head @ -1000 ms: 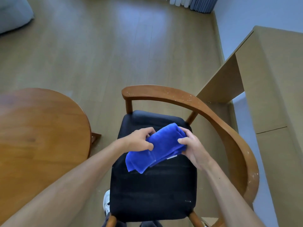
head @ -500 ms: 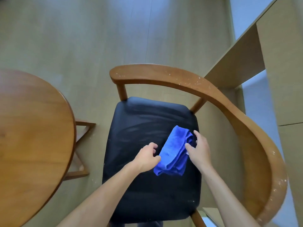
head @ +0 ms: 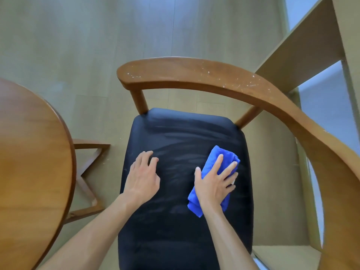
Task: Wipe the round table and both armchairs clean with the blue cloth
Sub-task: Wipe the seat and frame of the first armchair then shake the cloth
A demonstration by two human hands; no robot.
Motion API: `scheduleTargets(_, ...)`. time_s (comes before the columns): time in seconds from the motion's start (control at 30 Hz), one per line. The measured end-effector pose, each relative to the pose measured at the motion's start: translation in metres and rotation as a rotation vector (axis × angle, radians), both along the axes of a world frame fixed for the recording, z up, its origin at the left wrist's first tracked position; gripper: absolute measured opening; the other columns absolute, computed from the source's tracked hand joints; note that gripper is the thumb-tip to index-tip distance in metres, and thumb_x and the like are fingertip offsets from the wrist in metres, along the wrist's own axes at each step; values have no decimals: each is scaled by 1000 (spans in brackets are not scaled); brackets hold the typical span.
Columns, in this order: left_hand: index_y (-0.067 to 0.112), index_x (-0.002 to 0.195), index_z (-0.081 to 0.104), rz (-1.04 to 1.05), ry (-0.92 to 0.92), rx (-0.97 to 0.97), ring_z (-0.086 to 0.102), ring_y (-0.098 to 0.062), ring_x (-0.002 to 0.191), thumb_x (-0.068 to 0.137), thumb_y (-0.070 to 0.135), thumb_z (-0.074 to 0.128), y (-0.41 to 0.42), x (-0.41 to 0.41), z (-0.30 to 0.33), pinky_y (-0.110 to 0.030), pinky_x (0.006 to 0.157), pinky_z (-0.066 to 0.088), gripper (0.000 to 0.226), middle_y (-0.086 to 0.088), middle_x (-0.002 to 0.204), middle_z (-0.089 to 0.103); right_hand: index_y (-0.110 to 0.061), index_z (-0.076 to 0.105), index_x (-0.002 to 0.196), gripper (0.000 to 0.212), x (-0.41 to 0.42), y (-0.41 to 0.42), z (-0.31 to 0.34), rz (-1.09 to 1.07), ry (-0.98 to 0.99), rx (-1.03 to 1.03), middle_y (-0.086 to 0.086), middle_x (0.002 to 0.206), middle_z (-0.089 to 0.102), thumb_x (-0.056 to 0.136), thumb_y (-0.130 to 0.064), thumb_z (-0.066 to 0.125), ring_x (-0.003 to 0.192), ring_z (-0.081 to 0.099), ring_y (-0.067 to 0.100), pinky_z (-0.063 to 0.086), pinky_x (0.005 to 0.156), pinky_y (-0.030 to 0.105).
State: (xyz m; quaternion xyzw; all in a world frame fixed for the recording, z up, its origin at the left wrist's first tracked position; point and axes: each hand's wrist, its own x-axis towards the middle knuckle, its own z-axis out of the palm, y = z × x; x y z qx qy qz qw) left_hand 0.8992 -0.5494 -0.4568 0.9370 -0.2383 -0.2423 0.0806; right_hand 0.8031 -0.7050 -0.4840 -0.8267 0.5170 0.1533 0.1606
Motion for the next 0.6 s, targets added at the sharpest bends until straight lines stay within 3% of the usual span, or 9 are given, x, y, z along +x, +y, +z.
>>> scheduleTargets(0.17,16,141,35,-92,31,44,6,-21,146,94,25,43,8,-7,-18,-33,117,19,49,-3,156,14,-21,33,149,69,-6,3,-16,-46,-206,-150,21,156,17,87,-32,63,127,32,47,35,97,57)
scheduleTargets(0.37,15,128,51,120,154,-291,15,-12,139,86,5,49,19,1,-26,-29,112,21,44,5,148,30,-16,50,138,57,20,13,-24,-228,-410,-181,15,151,33,82,-6,55,104,44,42,36,92,46)
scheduleTargets(0.43,16,127,53,206,198,-401,25,-9,135,86,-3,46,24,7,-26,-21,110,20,46,7,142,40,-14,55,134,59,29,40,-21,-104,-455,-164,18,147,39,77,-3,57,99,47,42,39,88,46)
scheduleTargets(0.5,18,128,54,355,258,-477,38,-9,128,86,-5,43,25,14,-23,-17,107,25,49,7,135,50,-13,60,128,59,30,83,-18,171,-486,-152,20,142,45,70,-4,61,94,50,41,43,83,44)
scheduleTargets(0.6,19,124,57,575,267,-559,48,-7,116,85,-5,41,26,25,-14,-13,96,31,49,7,126,58,-19,60,127,51,6,151,-19,592,-519,-42,13,142,49,78,-8,51,101,51,37,46,80,39)
